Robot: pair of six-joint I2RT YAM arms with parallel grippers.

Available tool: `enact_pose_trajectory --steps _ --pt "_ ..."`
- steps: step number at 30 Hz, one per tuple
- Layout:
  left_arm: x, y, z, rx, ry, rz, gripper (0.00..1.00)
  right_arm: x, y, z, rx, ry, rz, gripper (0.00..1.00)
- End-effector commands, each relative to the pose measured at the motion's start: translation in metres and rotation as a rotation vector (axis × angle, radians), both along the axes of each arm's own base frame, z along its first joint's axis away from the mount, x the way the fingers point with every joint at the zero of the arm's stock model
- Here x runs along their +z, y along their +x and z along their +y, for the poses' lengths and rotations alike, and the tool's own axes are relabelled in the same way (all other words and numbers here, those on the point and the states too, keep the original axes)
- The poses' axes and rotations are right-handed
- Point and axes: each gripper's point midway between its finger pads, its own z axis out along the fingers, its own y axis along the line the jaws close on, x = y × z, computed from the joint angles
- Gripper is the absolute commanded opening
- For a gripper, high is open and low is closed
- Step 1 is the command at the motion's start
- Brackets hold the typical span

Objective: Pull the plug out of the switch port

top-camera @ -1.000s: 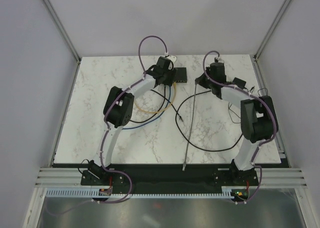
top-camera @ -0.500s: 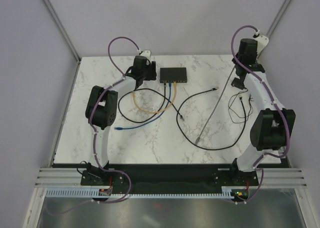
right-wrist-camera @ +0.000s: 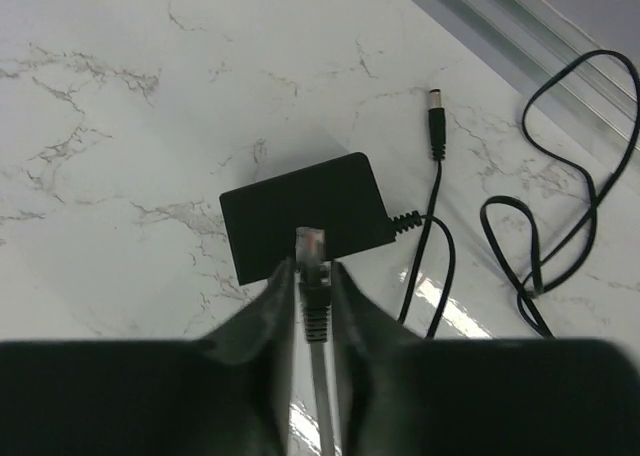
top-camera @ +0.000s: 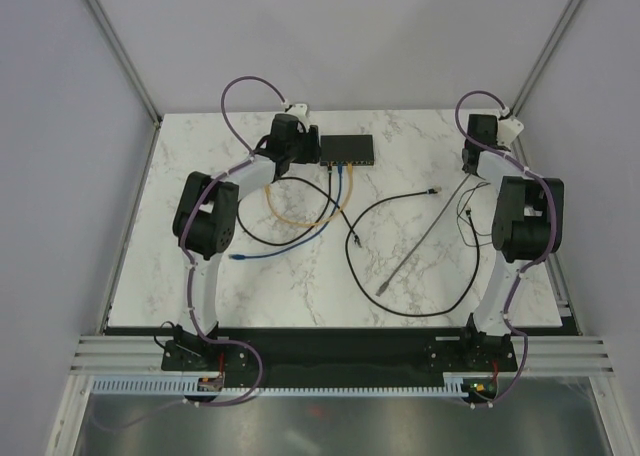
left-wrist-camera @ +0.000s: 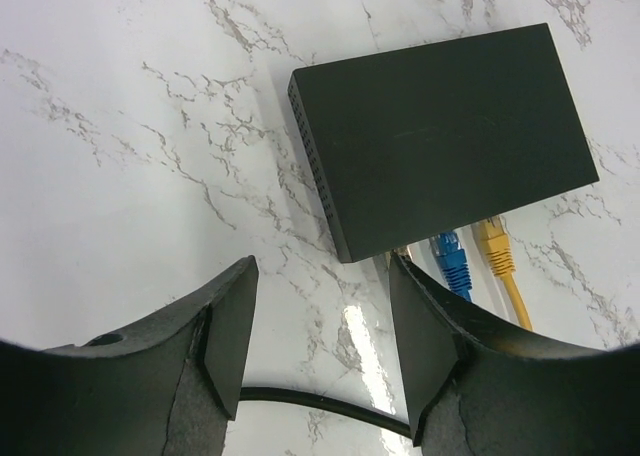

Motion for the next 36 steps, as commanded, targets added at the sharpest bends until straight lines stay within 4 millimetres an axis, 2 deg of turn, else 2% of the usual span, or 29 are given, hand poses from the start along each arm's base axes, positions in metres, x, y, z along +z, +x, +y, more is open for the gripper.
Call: enact_pose_trajectory --steps 1,3,5,7,10,11,12,14,15,17,18,19,20,21,23,27,31,33,34,36 --pt "0.045 0.010 -0.014 -0.026 -0.090 -0.084 0.62 0.009 0.027 -0.001 -0.005 0.017 -0.079 0.33" --pt "0.043 0.008 -0.017 -0.044 -0.093 -0.076 0.61 0.005 0.028 0.000 0.004 0.027 -0.071 0.53" --pt "0.043 0.008 -0.019 -0.056 -0.095 -0.073 0.61 0.007 0.028 0.005 0.029 0.040 -0.073 0.56" --pt "0.043 0.007 -0.021 -0.073 -0.092 -0.074 0.61 0.011 0.030 0.020 0.085 0.071 -0.090 0.57" --pt "0.043 0.007 -0.023 -0.098 -0.084 -0.079 0.61 0.025 0.035 0.059 0.193 0.059 -0.103 0.59" --pt "0.045 0.006 -0.026 -0.116 -0.090 -0.078 0.61 0.028 0.036 0.078 0.243 0.058 -0.102 0.60" --pt "0.041 0.005 -0.028 -0.126 -0.090 -0.069 0.61 0.035 0.038 0.106 0.308 0.055 -0.110 0.61" --pt "0.044 0.005 -0.034 -0.154 -0.103 -0.068 0.60 0.039 0.037 0.133 0.371 0.065 -0.114 0.61" --pt "0.041 0.004 -0.036 -0.159 -0.107 -0.058 0.59 0.042 0.036 0.155 0.416 0.081 -0.124 0.62" --pt "0.043 0.004 -0.041 -0.186 -0.118 -0.057 0.58 0.034 0.031 0.196 0.535 0.185 -0.137 0.62" --pt "0.038 0.002 -0.045 -0.197 -0.115 -0.044 0.58 0.034 0.034 0.217 0.582 0.267 -0.183 0.62" --pt "0.042 0.003 -0.048 -0.204 -0.116 -0.050 0.58 0.035 0.034 0.244 0.667 0.358 -0.221 0.62" --pt "0.041 0.003 -0.050 -0.214 -0.114 -0.044 0.57 0.032 0.033 0.261 0.708 0.407 -0.231 0.61" --pt "0.040 0.002 -0.053 -0.223 -0.108 -0.043 0.57 0.019 0.033 0.270 0.718 0.433 -0.207 0.61" --pt "0.038 0.002 -0.057 -0.233 -0.102 -0.036 0.57 0.010 0.026 0.293 0.769 0.477 -0.193 0.61" --pt "0.032 0.000 -0.063 -0.262 -0.103 -0.009 0.57 -0.002 0.025 0.325 0.838 0.570 -0.231 0.61" --pt "0.028 0.001 -0.071 -0.274 -0.099 0.011 0.55 -0.013 0.025 0.342 0.841 0.713 -0.295 0.59" --pt "0.016 0.001 -0.070 -0.264 -0.073 0.041 0.53 -0.021 0.025 0.349 0.833 0.780 -0.316 0.56" --pt "0.021 0.003 -0.072 -0.267 -0.073 0.034 0.52 -0.022 0.025 0.351 0.830 0.800 -0.324 0.56" --pt "0.015 0.003 -0.070 -0.254 -0.061 0.049 0.51 -0.027 0.024 0.352 0.817 0.834 -0.343 0.54"
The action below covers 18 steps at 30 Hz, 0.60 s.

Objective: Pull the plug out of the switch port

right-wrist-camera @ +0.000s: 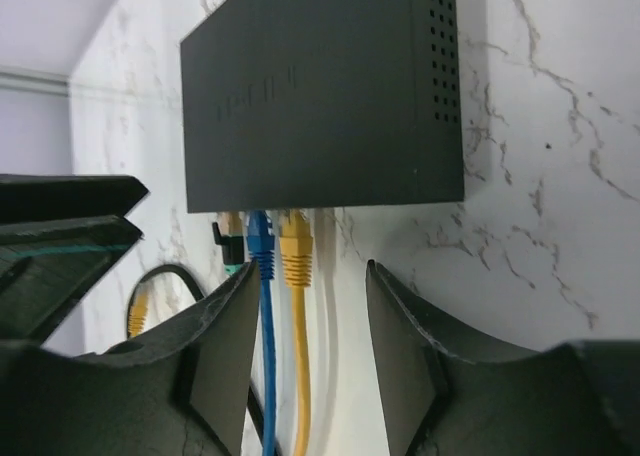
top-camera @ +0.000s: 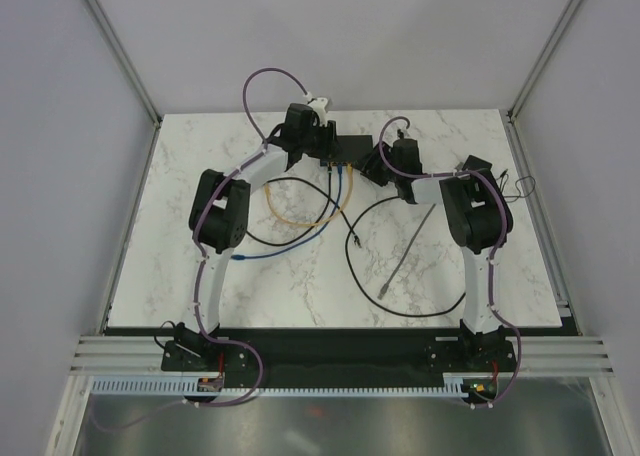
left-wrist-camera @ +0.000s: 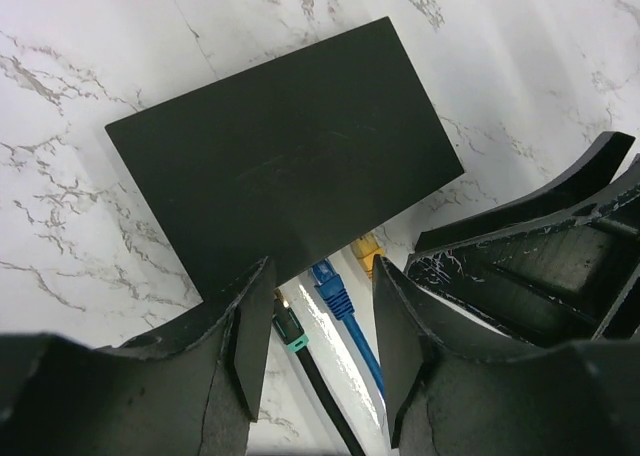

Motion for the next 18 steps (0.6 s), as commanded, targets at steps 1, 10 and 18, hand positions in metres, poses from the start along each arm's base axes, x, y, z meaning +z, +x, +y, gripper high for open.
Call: enact_pose_trajectory --steps 1,10,18 --pt "0.005 0.005 -0.002 -0.013 0.032 -0.018 0.51 0.012 0.004 0.015 0.011 0.139 -0.050 0.53" --pt "-0.014 0.009 -0.004 -0.004 0.067 0.045 0.48 -0.012 0.005 0.020 0.004 0.187 -0.001 0.42" --pt "-0.016 0.007 -0.006 -0.008 0.083 0.048 0.47 -0.020 0.008 0.018 -0.028 0.190 0.020 0.39"
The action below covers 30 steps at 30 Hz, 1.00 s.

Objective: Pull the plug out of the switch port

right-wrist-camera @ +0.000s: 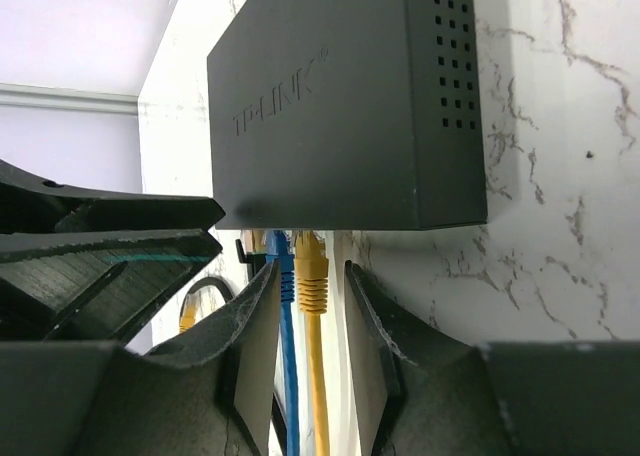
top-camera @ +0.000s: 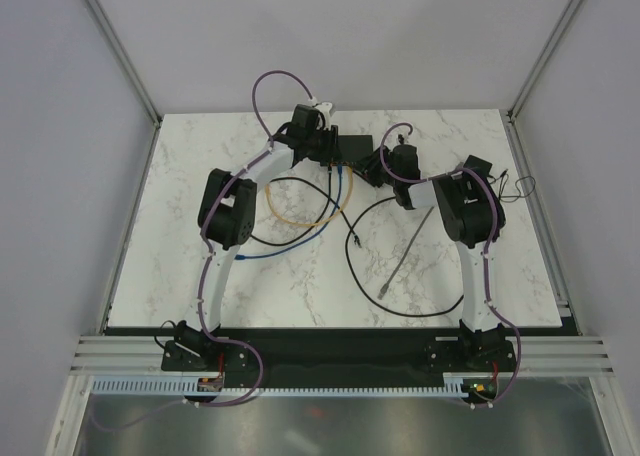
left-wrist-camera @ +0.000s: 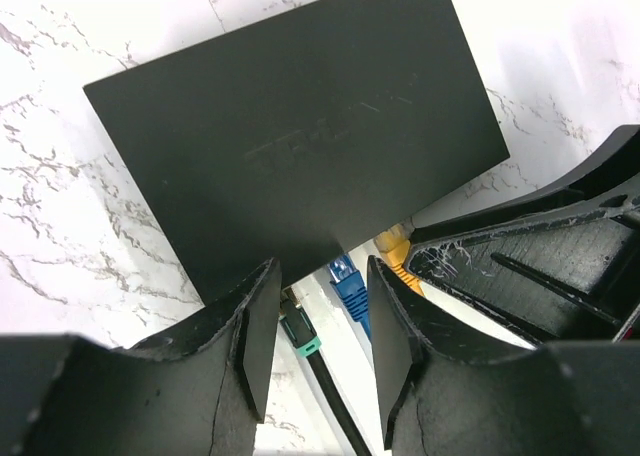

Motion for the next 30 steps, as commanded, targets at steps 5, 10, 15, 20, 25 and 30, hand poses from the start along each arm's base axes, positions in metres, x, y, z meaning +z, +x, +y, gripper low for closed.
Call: enact_pose_trajectory --steps 5,10,15,20,25,30 --pt "0.011 0.007 -0.002 -0.017 0.025 -0.046 0.47 -0.018 0.007 0.002 -0.031 0.019 0.044 0.39" --pt "0.011 0.007 -0.002 -0.017 0.025 -0.046 0.46 -0.022 0.011 -0.002 -0.075 0.026 0.069 0.37" --pt "0.011 0.007 -0.002 -0.018 0.029 -0.046 0.46 -0.034 0.010 -0.006 -0.095 0.008 0.104 0.29" --pt "0.017 0.005 0.001 -0.034 0.077 -0.084 0.48 -0.044 0.012 -0.006 -0.093 -0.022 0.138 0.14" --pt "0.017 0.007 0.017 -0.042 0.289 -0.197 0.62 -0.046 0.014 -0.007 -0.059 -0.072 0.144 0.00" --pt "0.015 0.012 0.009 -0.085 0.431 -0.283 0.66 -0.047 0.014 -0.010 -0.041 -0.070 0.144 0.00"
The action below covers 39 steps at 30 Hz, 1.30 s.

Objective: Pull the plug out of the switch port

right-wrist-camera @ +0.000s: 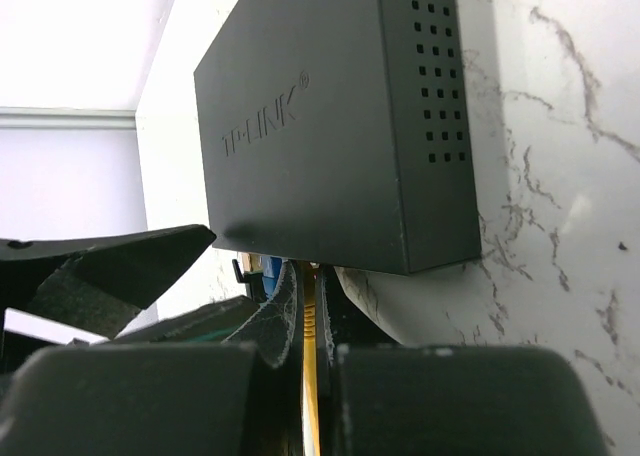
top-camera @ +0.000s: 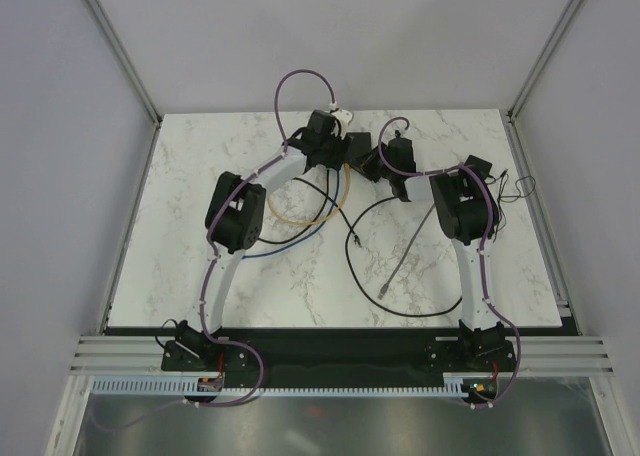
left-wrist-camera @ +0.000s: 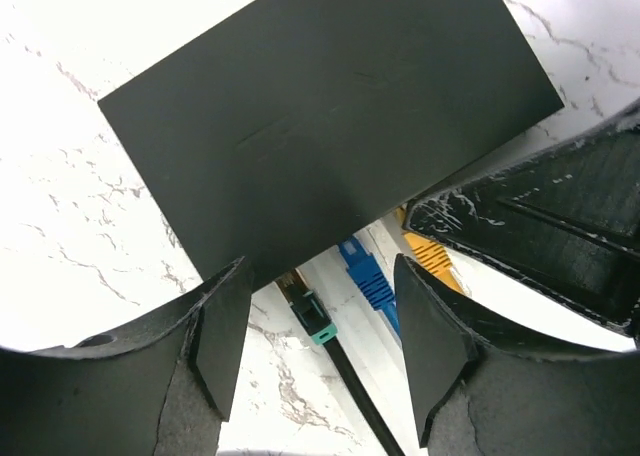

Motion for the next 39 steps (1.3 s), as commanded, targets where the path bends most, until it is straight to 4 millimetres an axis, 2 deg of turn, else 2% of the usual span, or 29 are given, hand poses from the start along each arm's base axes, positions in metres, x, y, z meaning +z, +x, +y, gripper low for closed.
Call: enact_pose_trajectory --steps 1,2,4,5,6,8,10,11,20,21,22,23,24,25,29,33,36,38,39 --pt "0.022 0.012 0.006 -0.024 0.160 -0.127 0.66 -0.043 -0.008 -0.014 -0.011 -0.083 0.097 0.00" --pt "0.023 0.012 0.002 -0.033 0.184 -0.138 0.67 -0.043 -0.009 -0.014 -0.007 -0.081 0.098 0.00" --pt "0.010 0.014 0.004 -0.013 0.235 -0.129 0.67 -0.043 -0.010 -0.014 -0.002 -0.076 0.097 0.00" --pt "0.015 0.017 0.002 -0.008 0.234 -0.130 0.68 -0.043 -0.011 -0.014 0.000 -0.075 0.096 0.00" --pt "0.005 0.017 0.001 -0.007 0.239 -0.115 0.68 -0.042 -0.011 -0.014 0.002 -0.072 0.096 0.00" --pt "0.009 0.020 -0.003 -0.007 0.225 -0.116 0.68 -0.042 -0.013 -0.013 0.007 -0.065 0.094 0.00" --pt "0.000 0.021 -0.001 0.007 0.246 -0.106 0.68 -0.043 -0.015 -0.012 0.011 -0.061 0.096 0.00" --pt "0.005 0.024 -0.002 0.009 0.244 -0.115 0.68 -0.042 -0.015 -0.013 0.011 -0.060 0.094 0.00" --pt "-0.004 0.026 0.002 0.024 0.307 -0.114 0.67 -0.041 -0.019 -0.011 0.022 -0.047 0.096 0.00" --pt "-0.014 0.026 0.003 0.028 0.322 -0.103 0.67 -0.043 -0.021 -0.010 0.022 -0.043 0.104 0.00" --pt "-0.014 0.027 0.004 0.040 0.328 -0.104 0.68 -0.043 -0.022 -0.011 0.023 -0.042 0.108 0.00" --pt "-0.012 0.029 0.004 0.051 0.329 -0.105 0.69 -0.044 -0.024 -0.010 0.026 -0.043 0.116 0.00" --pt "-0.021 0.030 0.006 0.059 0.340 -0.092 0.69 -0.045 -0.025 -0.011 0.027 -0.049 0.118 0.00" --pt "-0.022 0.030 0.004 0.064 0.332 -0.087 0.69 -0.046 -0.029 -0.013 0.027 -0.058 0.132 0.00" --pt "-0.014 0.034 -0.003 0.077 0.286 -0.091 0.71 -0.048 -0.040 -0.017 0.030 -0.112 0.164 0.00" --pt "-0.013 0.033 -0.007 0.068 0.267 -0.086 0.71 -0.048 -0.060 -0.022 0.027 -0.125 0.171 0.00" --pt "-0.004 0.029 -0.011 0.047 0.237 -0.082 0.68 -0.027 -0.052 -0.028 0.011 -0.128 0.102 0.00" --pt "0.007 0.024 -0.003 0.075 0.227 -0.086 0.67 -0.012 -0.047 -0.032 0.018 -0.138 0.068 0.00" --pt "0.014 0.022 -0.001 0.088 0.213 -0.093 0.67 0.007 -0.044 -0.032 0.022 -0.136 0.029 0.00"
